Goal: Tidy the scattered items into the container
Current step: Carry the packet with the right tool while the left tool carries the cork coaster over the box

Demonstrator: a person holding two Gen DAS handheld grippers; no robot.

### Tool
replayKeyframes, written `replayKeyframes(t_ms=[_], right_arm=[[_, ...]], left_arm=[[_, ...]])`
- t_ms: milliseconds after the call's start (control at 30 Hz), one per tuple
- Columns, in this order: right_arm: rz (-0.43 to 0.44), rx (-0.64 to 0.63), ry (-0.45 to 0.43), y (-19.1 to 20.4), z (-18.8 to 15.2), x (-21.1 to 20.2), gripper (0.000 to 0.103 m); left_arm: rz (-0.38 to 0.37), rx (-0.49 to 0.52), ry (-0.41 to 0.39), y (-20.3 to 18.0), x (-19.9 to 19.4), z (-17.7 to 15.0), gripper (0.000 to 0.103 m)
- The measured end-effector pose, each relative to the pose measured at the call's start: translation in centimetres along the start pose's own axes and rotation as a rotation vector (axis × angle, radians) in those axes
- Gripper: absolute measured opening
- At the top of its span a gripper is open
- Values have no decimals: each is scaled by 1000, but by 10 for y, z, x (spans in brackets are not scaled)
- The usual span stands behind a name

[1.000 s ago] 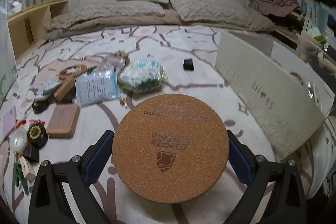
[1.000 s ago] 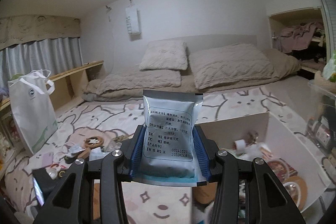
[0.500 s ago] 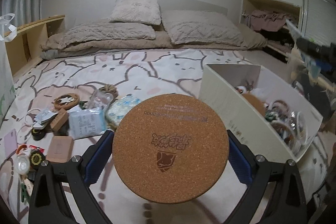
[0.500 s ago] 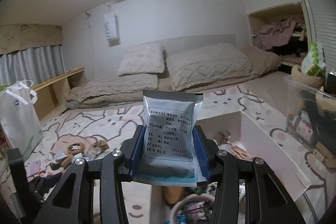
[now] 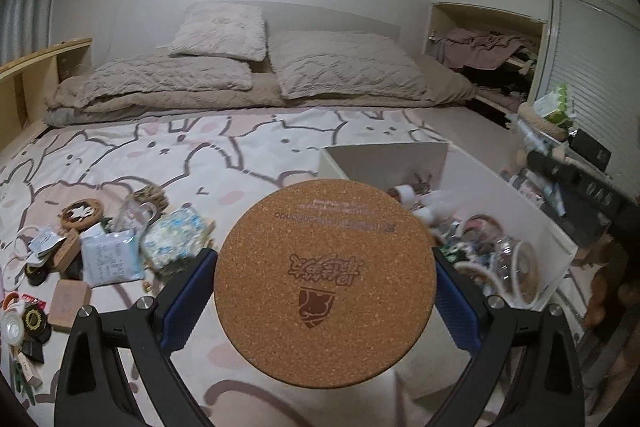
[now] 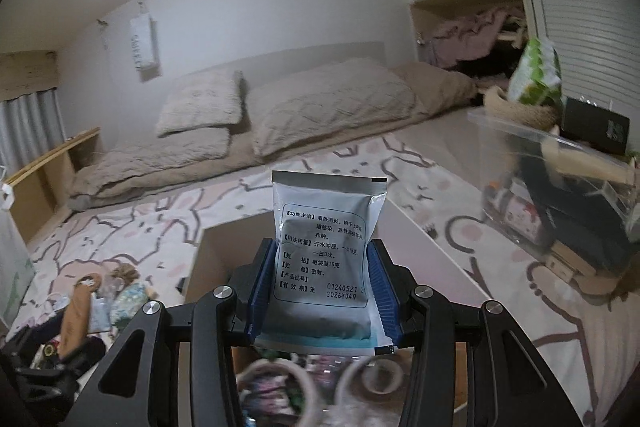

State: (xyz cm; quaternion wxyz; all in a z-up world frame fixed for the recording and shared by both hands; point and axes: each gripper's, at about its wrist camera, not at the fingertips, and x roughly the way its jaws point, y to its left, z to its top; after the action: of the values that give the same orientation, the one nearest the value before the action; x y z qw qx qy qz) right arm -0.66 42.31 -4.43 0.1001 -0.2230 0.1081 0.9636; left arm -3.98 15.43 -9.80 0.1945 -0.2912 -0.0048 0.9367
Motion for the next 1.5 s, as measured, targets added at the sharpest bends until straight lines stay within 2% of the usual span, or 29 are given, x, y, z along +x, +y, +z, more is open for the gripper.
replayKeyframes(t_ms=[233, 333, 633, 667, 733, 833, 1100, 1367, 1500], right_arm=[[-64, 2, 46, -18, -5, 11, 47], [-118, -27, 56, -19, -8, 15, 47], [-200, -112, 122, -19, -20, 37, 48], [-227, -129, 122, -19, -22, 40, 51], [-289, -161, 108, -18, -25, 42, 67], [-340, -209, 86, -17, -27, 41, 76], [-324, -197, 81, -20, -23, 39, 76], [-277, -55, 68, -41, -15, 27, 76], [-266, -24, 63, -46, -13, 23, 76]], left_arm=[[-55, 28, -7, -27, 2, 10, 100], [-74, 37, -7, -37, 3, 12, 100], [-116, 61, -3, -58, 4, 13, 100], [-118, 66, -2, -60, 4, 13, 100], [-118, 70, 3, -62, 5, 11, 100], [-117, 70, 12, -63, 7, 8, 100], [-123, 66, 32, -65, 10, 4, 100], [-163, 68, 58, -73, 13, 4, 100], [-181, 72, 73, -78, 15, 1, 100]])
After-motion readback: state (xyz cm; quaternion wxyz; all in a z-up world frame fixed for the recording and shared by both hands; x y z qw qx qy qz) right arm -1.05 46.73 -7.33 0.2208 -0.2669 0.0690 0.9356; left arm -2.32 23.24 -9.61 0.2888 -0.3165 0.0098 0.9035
